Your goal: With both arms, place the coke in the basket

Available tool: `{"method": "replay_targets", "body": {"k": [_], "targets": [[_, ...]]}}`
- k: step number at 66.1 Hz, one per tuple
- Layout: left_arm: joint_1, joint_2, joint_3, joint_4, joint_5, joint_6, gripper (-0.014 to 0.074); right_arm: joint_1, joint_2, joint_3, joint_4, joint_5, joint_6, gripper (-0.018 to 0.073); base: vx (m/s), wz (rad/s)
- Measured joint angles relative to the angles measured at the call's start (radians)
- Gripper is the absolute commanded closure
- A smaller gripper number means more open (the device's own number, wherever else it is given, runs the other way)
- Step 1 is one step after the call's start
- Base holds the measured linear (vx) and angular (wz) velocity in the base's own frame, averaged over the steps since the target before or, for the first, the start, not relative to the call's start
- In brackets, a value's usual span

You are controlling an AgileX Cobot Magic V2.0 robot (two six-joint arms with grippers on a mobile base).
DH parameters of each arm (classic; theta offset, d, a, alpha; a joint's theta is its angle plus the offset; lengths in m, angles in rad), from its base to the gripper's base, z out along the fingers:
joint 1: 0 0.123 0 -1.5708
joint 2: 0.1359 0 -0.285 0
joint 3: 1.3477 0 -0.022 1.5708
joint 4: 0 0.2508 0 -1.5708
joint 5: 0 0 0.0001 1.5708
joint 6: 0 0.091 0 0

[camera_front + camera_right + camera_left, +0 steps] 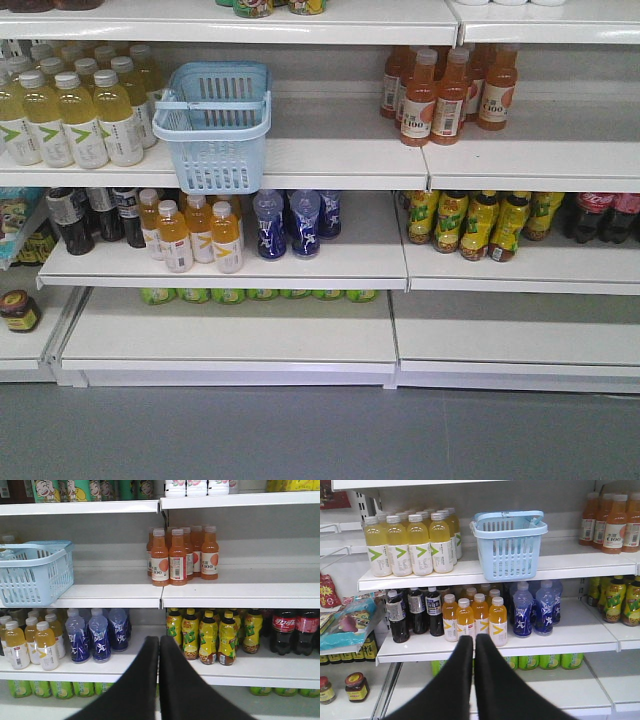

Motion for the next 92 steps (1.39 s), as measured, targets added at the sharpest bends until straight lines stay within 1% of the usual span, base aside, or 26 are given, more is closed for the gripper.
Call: {"method": "replay_targets", "body": {"k": [92], "targets": [[0.0,0.0,0.0,0.0,0.0,0.0,0.0603,0.0,0.0,0.0,0.0,0.0,0.0,0.0569,0.12,-0.01]]}}
